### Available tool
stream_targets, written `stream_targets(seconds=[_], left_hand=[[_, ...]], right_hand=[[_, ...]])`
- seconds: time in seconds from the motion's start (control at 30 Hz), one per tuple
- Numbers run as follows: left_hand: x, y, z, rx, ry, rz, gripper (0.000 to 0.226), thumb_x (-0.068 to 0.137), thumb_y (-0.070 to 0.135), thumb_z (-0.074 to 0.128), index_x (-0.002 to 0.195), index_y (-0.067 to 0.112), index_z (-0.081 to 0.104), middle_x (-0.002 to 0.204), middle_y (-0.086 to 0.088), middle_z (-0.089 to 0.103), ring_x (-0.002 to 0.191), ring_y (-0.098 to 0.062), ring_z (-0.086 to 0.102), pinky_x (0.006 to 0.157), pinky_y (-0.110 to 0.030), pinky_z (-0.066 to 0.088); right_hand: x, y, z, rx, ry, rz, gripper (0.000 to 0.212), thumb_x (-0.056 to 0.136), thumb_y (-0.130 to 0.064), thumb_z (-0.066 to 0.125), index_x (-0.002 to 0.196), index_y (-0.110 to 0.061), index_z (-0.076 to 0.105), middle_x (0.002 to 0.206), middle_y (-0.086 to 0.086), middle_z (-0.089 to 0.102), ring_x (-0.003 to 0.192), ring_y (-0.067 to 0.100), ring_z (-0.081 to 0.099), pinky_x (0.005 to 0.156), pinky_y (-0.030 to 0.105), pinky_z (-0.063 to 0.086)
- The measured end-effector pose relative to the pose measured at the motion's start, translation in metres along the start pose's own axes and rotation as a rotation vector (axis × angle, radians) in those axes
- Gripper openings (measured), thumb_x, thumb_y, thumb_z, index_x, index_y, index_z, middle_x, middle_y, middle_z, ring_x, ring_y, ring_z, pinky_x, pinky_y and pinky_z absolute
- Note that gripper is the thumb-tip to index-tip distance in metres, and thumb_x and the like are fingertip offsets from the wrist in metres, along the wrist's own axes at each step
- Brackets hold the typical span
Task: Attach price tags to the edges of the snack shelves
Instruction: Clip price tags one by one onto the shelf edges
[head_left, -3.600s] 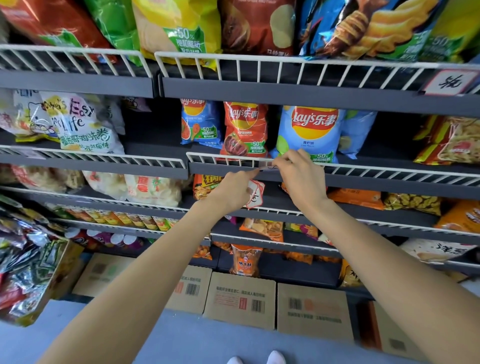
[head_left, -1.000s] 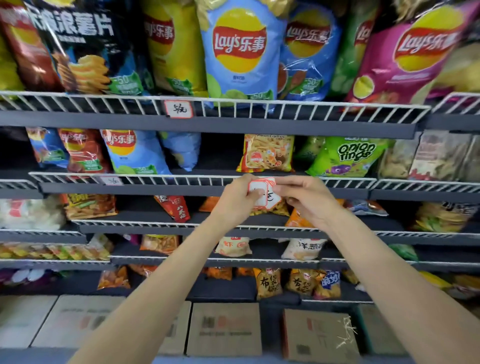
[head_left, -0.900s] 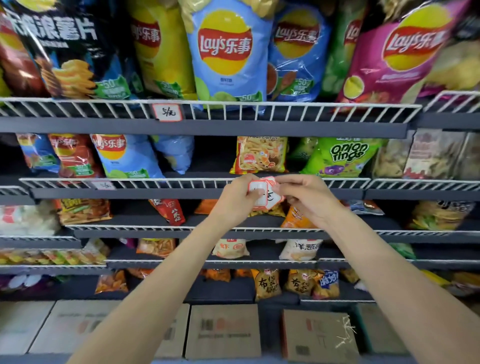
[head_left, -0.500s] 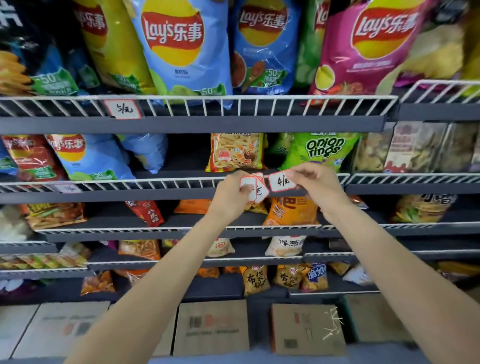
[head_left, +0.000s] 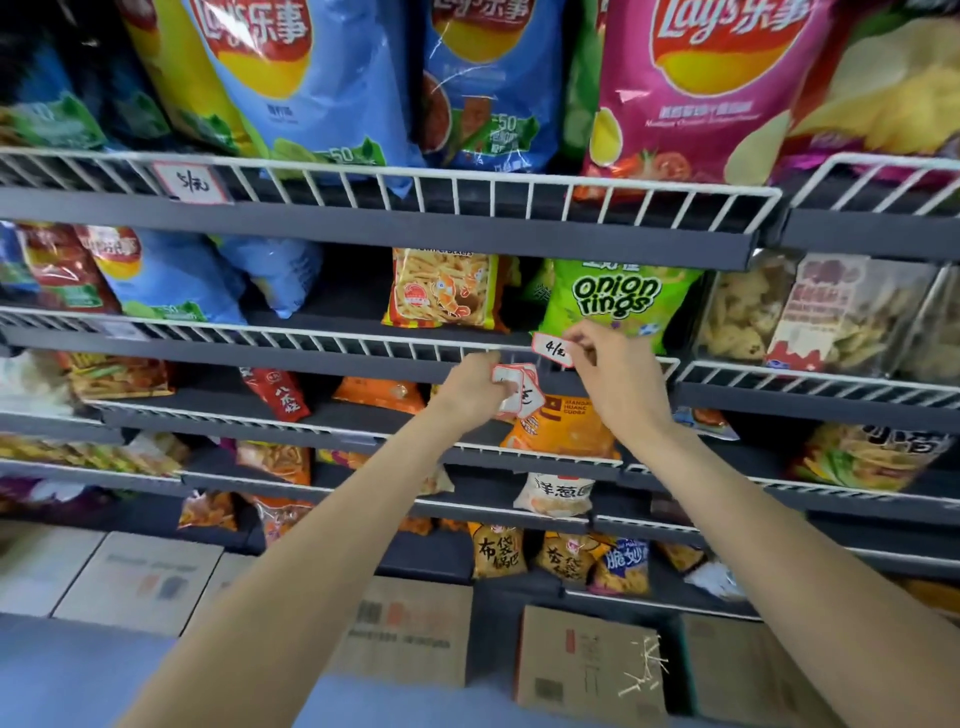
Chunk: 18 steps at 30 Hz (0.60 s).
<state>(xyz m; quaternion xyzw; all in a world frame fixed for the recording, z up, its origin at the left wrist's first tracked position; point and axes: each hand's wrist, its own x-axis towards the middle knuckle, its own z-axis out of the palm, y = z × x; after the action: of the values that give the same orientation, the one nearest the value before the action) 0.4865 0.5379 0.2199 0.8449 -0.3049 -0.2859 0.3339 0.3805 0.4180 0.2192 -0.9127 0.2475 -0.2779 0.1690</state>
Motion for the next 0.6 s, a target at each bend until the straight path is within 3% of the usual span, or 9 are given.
stream_targets(seconds=[0.07,0.17,0.2,0.27,0.33,0.4,0.47,0.5,0.6], left_hand=[[0.001,-0.002,0.001,-0.003,-0.012,-0.001,0.045,0.094,0.012,0.051,0.137,0.004,0.04,0.141,-0.013,0.044,0.131,-0.027,0.041,0.104,-0.033,0.033],[0.001,-0.008,0.0,0.003,-0.005,0.035,0.056,0.095,0.014,0.051,0.145,0.008,0.028,0.151,-0.009,0.034,0.136,-0.024,0.035,0.109,-0.029,0.029],[0.002,-0.012,-0.001,0.009,-0.001,0.043,0.055,0.095,0.013,0.051,0.145,0.01,0.029,0.15,-0.008,0.035,0.131,-0.022,0.042,0.104,-0.022,0.035],[0.003,-0.019,-0.002,0.041,-0.013,0.069,0.053,0.095,0.013,0.05,0.144,0.014,0.032,0.147,-0.007,0.04,0.097,-0.014,0.056,0.069,0.0,0.04],[0.002,-0.025,-0.005,0.079,-0.017,0.107,0.051,0.095,0.012,0.049,0.143,0.017,0.035,0.144,-0.007,0.045,0.073,-0.009,0.05,0.05,0.0,0.037],[0.001,-0.03,-0.009,0.134,-0.02,0.14,0.051,0.094,0.01,0.049,0.143,0.02,0.036,0.143,-0.007,0.046,0.069,-0.014,0.055,0.057,-0.011,0.044],[-0.001,-0.031,-0.012,0.196,-0.043,0.159,0.052,0.095,0.009,0.048,0.143,0.022,0.036,0.146,-0.005,0.042,0.083,-0.019,0.061,0.072,-0.026,0.048],[-0.002,-0.032,-0.013,0.221,-0.054,0.165,0.052,0.095,0.009,0.047,0.144,0.023,0.035,0.146,-0.005,0.041,0.087,-0.019,0.06,0.074,-0.024,0.046],[0.0,-0.034,-0.014,0.258,-0.068,0.182,0.053,0.095,0.007,0.045,0.145,0.023,0.033,0.145,-0.01,0.042,0.061,-0.014,0.054,0.054,-0.011,0.044]], right_hand=[[0.001,0.0,0.004,0.003,0.014,-0.032,0.012,0.092,-0.015,0.057,0.097,-0.01,0.066,0.078,0.009,0.07,0.07,0.024,0.066,0.061,0.037,0.055],[0.005,0.001,0.01,0.029,0.024,-0.06,0.008,0.09,-0.009,0.058,0.091,-0.007,0.066,0.076,0.008,0.067,0.068,0.02,0.063,0.063,0.039,0.054],[0.006,0.002,0.012,0.039,0.033,-0.066,0.007,0.089,-0.007,0.059,0.089,-0.006,0.066,0.078,0.008,0.066,0.07,0.019,0.062,0.065,0.038,0.054],[0.009,0.002,0.014,0.074,0.054,-0.068,0.007,0.088,-0.004,0.06,0.088,-0.005,0.067,0.08,0.008,0.065,0.073,0.019,0.061,0.068,0.036,0.053],[0.01,0.0,0.015,0.097,0.065,-0.082,0.007,0.087,-0.004,0.062,0.087,-0.005,0.068,0.08,0.008,0.065,0.072,0.016,0.058,0.067,0.029,0.051],[0.009,-0.001,0.018,0.102,0.053,-0.1,0.008,0.087,-0.004,0.062,0.088,-0.006,0.069,0.081,0.009,0.066,0.071,0.015,0.057,0.066,0.027,0.049],[0.009,-0.004,0.022,0.096,0.02,-0.105,0.009,0.088,-0.006,0.061,0.089,-0.007,0.069,0.085,0.009,0.065,0.072,0.018,0.059,0.067,0.033,0.053],[0.008,-0.005,0.025,0.071,-0.001,-0.104,0.01,0.089,-0.009,0.06,0.091,-0.007,0.07,0.088,0.009,0.065,0.074,0.019,0.061,0.067,0.035,0.054],[0.008,-0.006,0.031,-0.095,-0.049,-0.103,0.017,0.091,-0.019,0.058,0.098,-0.012,0.071,0.1,0.006,0.064,0.085,0.022,0.062,0.064,0.029,0.049]])
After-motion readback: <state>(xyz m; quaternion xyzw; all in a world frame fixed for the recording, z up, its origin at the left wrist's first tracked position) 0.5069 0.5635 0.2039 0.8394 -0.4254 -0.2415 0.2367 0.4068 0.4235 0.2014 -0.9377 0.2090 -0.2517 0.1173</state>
